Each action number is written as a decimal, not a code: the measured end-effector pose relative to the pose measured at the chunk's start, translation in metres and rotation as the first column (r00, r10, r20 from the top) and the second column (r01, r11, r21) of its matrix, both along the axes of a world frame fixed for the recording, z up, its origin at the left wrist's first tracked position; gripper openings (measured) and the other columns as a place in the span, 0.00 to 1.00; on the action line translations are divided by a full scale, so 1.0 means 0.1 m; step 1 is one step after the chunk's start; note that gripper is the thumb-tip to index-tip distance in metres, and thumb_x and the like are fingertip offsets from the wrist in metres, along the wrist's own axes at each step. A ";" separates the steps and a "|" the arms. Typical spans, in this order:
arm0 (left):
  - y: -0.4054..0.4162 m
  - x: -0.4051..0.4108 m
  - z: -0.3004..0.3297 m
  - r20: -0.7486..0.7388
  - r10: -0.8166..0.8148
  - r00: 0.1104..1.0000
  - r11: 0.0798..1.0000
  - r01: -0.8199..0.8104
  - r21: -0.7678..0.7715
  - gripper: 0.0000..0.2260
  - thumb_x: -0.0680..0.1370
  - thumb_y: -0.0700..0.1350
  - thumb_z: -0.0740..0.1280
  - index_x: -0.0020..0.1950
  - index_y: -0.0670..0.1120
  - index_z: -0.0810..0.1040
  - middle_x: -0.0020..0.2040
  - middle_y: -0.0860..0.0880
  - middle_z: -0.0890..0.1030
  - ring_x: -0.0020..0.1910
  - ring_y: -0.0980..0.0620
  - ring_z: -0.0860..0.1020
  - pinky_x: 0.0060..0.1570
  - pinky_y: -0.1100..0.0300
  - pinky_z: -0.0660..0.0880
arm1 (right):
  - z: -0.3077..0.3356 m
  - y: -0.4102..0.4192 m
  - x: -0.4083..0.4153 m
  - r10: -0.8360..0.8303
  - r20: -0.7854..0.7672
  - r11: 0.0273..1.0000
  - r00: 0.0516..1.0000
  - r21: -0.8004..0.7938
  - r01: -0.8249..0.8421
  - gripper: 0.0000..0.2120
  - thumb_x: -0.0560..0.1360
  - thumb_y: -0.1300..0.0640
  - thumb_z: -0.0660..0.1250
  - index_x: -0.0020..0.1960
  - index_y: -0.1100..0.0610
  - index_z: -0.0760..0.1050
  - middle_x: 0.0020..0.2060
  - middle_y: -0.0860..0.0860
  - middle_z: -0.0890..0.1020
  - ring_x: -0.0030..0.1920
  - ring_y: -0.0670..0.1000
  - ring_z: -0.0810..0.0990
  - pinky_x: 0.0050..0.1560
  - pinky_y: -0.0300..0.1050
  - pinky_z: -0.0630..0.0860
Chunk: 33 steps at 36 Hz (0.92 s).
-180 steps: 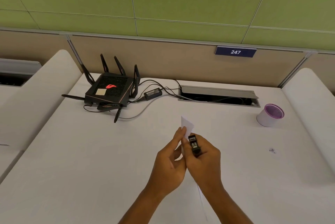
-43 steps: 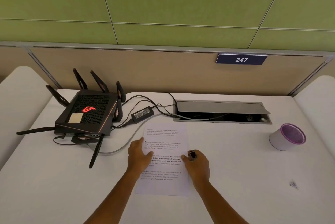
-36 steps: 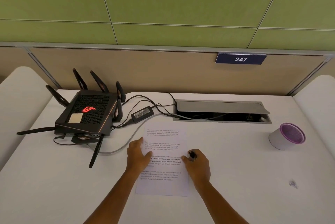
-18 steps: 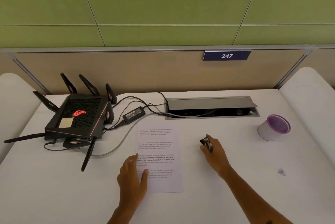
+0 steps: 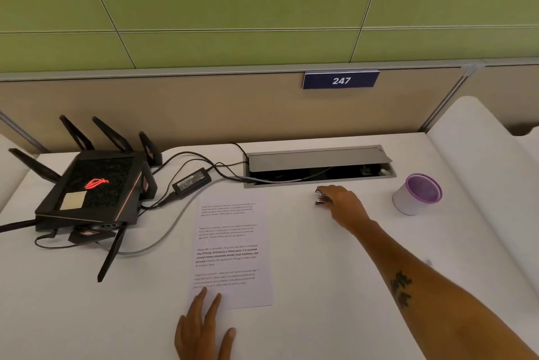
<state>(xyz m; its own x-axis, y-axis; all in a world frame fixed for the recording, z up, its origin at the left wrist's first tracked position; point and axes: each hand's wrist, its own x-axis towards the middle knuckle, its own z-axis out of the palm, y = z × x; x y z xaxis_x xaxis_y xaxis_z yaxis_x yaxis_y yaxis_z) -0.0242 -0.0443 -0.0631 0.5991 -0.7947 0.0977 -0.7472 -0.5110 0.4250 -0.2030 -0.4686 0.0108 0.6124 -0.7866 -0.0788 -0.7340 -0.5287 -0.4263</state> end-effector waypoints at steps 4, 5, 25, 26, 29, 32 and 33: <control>0.01 0.04 0.00 -0.024 0.001 1.000 1.000 -0.001 0.015 0.35 0.80 0.73 0.45 0.73 0.52 0.71 0.77 0.45 0.69 0.84 0.66 0.49 0.79 0.48 0.55 | 0.00 -0.13 0.08 0.045 -0.028 0.999 0.999 -0.023 -0.046 0.17 0.81 0.59 0.71 0.69 0.54 0.79 0.61 0.55 0.84 0.56 0.57 0.84 0.61 0.48 0.80; 0.00 0.05 0.01 -0.044 0.003 0.999 1.000 -0.002 0.028 0.35 0.80 0.73 0.45 0.73 0.51 0.71 0.77 0.45 0.69 0.84 0.66 0.44 0.82 0.54 0.48 | 0.00 -0.16 0.10 0.049 -0.037 0.998 0.998 -0.030 -0.050 0.18 0.80 0.60 0.71 0.69 0.54 0.79 0.60 0.55 0.84 0.56 0.56 0.84 0.60 0.48 0.80; 0.00 0.06 -0.05 -0.034 -0.066 0.997 0.984 0.070 0.162 0.37 0.82 0.70 0.43 0.83 0.48 0.60 0.88 0.54 0.46 0.87 0.57 0.41 0.83 0.50 0.34 | -0.08 -0.31 0.14 0.135 -0.144 0.985 0.980 -0.088 -0.149 0.25 0.80 0.60 0.71 0.76 0.56 0.72 0.68 0.56 0.78 0.67 0.60 0.77 0.68 0.53 0.77; 0.01 0.06 -0.06 -0.030 -0.066 0.997 0.983 0.070 0.169 0.38 0.82 0.70 0.43 0.83 0.47 0.59 0.88 0.53 0.45 0.87 0.56 0.41 0.83 0.49 0.34 | -0.09 -0.29 0.13 0.124 -0.137 0.985 0.983 -0.103 -0.138 0.27 0.79 0.59 0.72 0.77 0.57 0.71 0.70 0.56 0.77 0.68 0.60 0.76 0.69 0.55 0.76; 0.00 0.05 -0.08 0.009 -0.054 0.999 0.987 0.052 0.155 0.39 0.82 0.70 0.44 0.84 0.45 0.58 0.89 0.51 0.45 0.87 0.53 0.41 0.83 0.46 0.37 | -0.12 -0.12 0.07 0.054 -0.094 0.991 0.994 -0.120 -0.065 0.34 0.79 0.50 0.73 0.81 0.57 0.64 0.77 0.56 0.71 0.76 0.60 0.69 0.76 0.56 0.68; -0.03 0.05 -0.07 0.013 -0.059 0.998 0.990 0.057 0.128 0.39 0.83 0.69 0.44 0.86 0.44 0.55 0.89 0.47 0.48 0.88 0.49 0.43 0.80 0.34 0.48 | -0.18 0.12 -0.02 0.004 -0.064 0.991 0.998 -0.136 -0.013 0.35 0.83 0.43 0.65 0.83 0.56 0.57 0.82 0.54 0.62 0.82 0.57 0.60 0.82 0.56 0.59; -0.05 0.06 -0.05 -0.002 -0.058 0.998 0.991 0.058 0.124 0.39 0.83 0.68 0.44 0.86 0.44 0.54 0.89 0.46 0.49 0.88 0.47 0.45 0.78 0.31 0.51 | -0.21 0.20 -0.06 -0.001 -0.064 0.990 0.998 -0.141 -0.008 0.35 0.84 0.42 0.61 0.84 0.56 0.54 0.83 0.53 0.59 0.83 0.56 0.56 0.83 0.56 0.55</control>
